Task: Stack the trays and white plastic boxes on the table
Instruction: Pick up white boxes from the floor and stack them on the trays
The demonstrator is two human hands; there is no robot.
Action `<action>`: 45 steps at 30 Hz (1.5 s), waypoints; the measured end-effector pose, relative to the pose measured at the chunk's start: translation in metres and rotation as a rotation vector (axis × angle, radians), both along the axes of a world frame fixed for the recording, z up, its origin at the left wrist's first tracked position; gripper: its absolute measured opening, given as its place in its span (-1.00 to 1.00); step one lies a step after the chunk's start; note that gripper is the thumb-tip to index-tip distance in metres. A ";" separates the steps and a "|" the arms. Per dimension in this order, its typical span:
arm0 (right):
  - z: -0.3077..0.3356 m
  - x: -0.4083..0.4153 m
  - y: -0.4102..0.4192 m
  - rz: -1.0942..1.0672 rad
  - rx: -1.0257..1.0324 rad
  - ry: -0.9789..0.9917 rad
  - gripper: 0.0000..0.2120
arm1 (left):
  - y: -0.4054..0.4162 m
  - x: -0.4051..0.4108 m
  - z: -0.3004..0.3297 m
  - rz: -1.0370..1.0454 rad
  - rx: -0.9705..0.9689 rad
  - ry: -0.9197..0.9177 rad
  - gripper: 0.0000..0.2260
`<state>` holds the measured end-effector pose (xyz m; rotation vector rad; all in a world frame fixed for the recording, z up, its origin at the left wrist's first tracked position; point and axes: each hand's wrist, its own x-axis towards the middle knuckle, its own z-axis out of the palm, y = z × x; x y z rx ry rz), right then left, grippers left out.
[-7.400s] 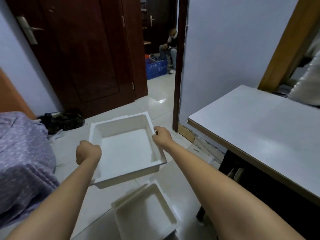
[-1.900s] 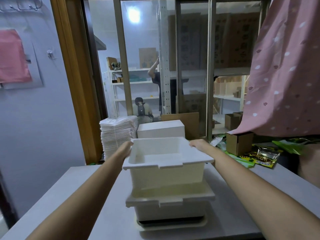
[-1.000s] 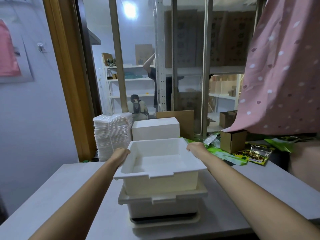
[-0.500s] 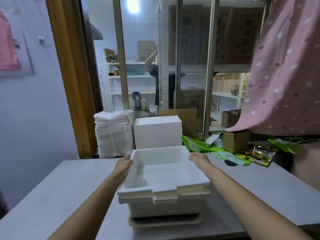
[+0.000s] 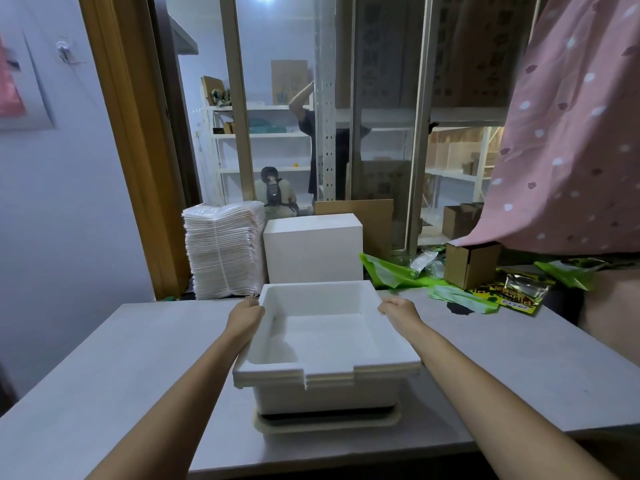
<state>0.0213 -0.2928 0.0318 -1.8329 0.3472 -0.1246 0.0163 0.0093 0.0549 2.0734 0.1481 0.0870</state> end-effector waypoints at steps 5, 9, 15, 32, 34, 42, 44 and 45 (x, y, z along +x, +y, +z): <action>-0.002 0.001 0.000 0.005 0.041 -0.006 -0.76 | 0.001 0.002 -0.003 -0.006 -0.008 -0.009 -0.83; 0.001 -0.003 0.001 0.007 0.035 -0.014 -0.78 | 0.002 0.006 -0.007 -0.001 0.011 -0.011 -0.83; 0.005 -0.009 0.001 0.048 -0.076 0.004 -0.73 | 0.002 0.000 -0.002 -0.026 0.079 0.054 -0.80; 0.109 -0.065 0.165 0.132 -0.721 -0.373 -0.65 | 0.166 -0.071 0.088 0.275 0.073 -0.214 -0.79; 0.116 -0.073 0.217 0.285 -0.682 -0.440 -0.67 | 0.209 -0.093 0.089 0.359 0.097 -0.229 -0.86; 0.083 -0.122 0.437 0.855 -0.632 -0.511 -0.66 | 0.390 -0.250 0.007 0.813 0.187 -0.072 -0.76; 0.057 -0.139 0.483 0.968 -0.640 -0.495 -0.66 | 0.417 -0.299 -0.028 0.917 0.197 0.001 -0.76; 0.042 -0.148 0.503 1.021 -0.642 -0.491 -0.66 | 0.426 -0.322 -0.046 0.958 0.196 0.047 -0.77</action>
